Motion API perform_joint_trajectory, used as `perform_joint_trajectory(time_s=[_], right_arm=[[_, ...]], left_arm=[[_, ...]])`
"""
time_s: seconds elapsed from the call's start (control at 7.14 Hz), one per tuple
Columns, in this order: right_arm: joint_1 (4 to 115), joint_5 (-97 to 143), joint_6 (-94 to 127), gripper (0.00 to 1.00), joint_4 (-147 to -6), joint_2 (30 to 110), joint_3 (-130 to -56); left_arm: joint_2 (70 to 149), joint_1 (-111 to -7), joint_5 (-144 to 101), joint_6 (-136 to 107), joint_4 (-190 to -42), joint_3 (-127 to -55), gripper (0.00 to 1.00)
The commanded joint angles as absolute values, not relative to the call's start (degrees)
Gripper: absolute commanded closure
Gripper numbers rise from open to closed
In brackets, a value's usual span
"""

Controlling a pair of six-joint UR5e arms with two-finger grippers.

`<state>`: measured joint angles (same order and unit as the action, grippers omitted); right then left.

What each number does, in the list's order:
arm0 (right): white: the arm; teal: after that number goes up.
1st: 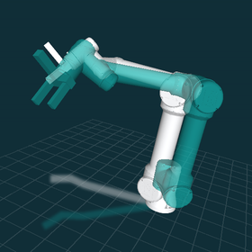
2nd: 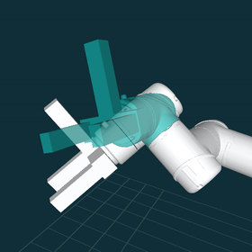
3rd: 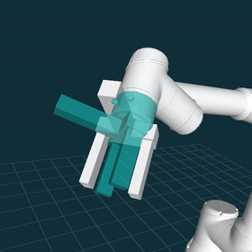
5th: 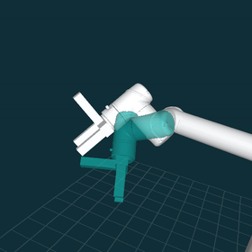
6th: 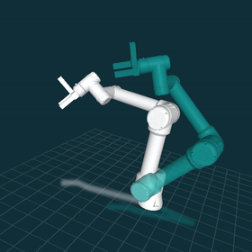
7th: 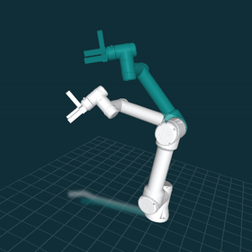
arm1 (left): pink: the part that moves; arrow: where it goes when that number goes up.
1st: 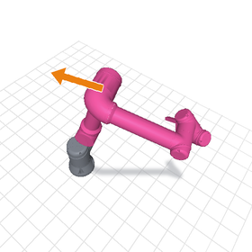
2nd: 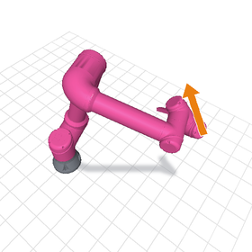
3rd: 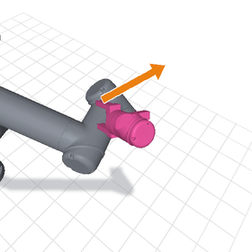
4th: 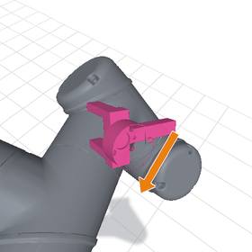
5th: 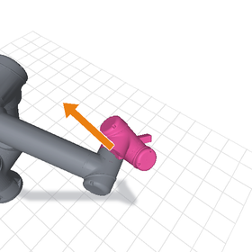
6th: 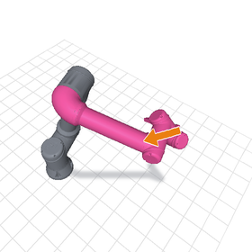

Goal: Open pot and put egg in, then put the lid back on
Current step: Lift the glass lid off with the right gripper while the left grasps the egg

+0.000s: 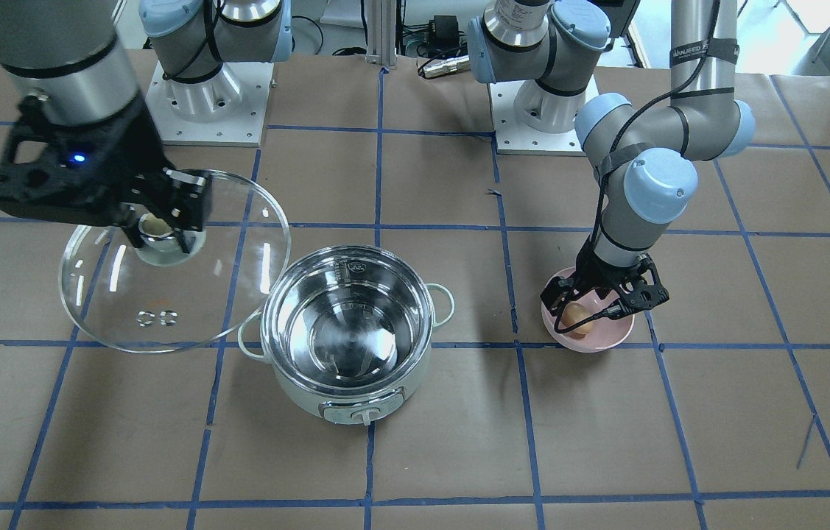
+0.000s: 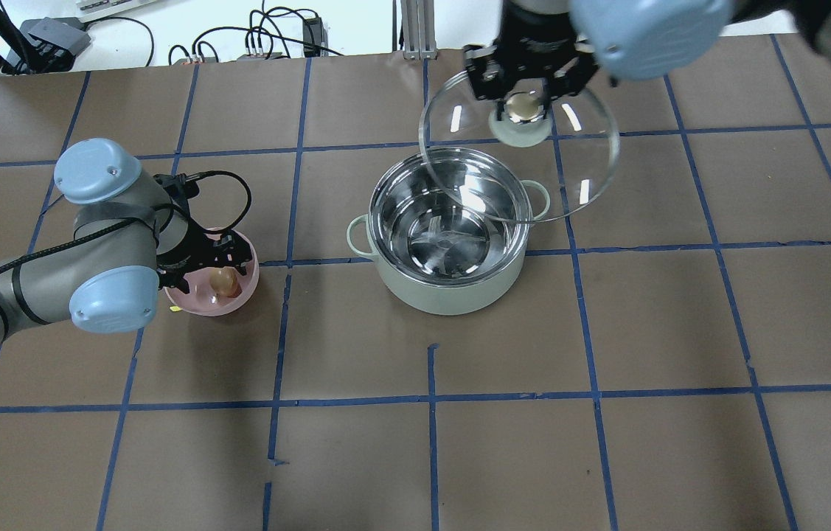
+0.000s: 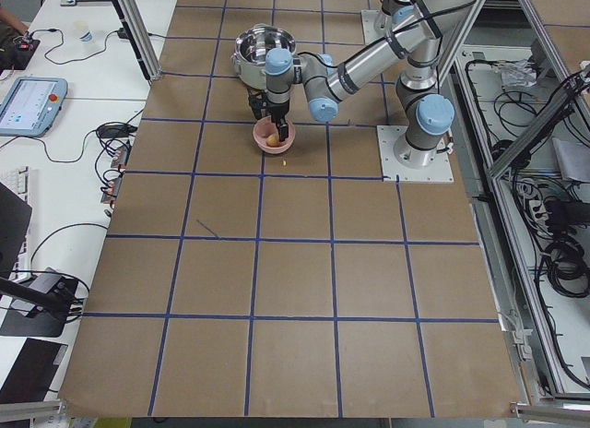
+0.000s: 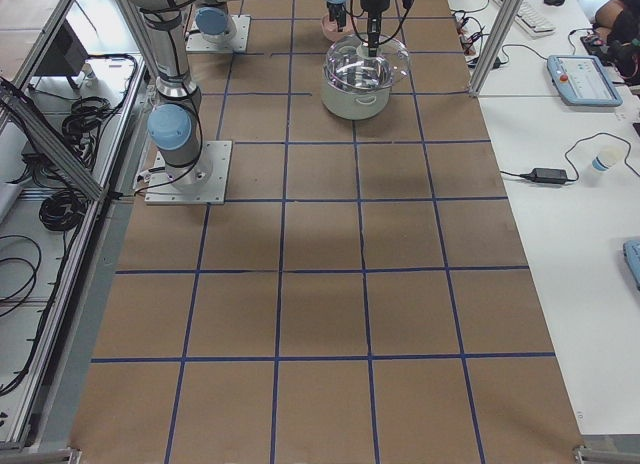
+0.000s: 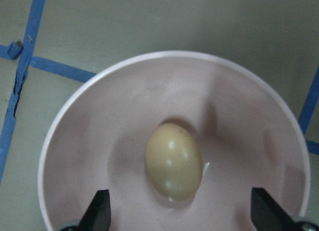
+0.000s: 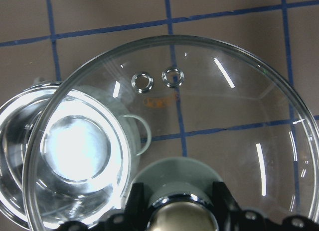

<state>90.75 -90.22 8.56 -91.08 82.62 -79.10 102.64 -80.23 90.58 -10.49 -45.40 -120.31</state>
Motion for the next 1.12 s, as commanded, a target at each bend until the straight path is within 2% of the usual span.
perform_joint_trajectory(time_s=[0.0,0.98], right_arm=[[87.9,-90.2,7.0,0.87,-90.9,86.7,-84.1],[88.1,-90.1,6.9,0.87,-90.7,87.2,-84.7]], left_arm=[[103.0,-80.4,91.9,-11.8,-45.3,-120.1,0.02],[103.5,-80.4,94.4,-14.8,-43.8,-120.1,0.02]])
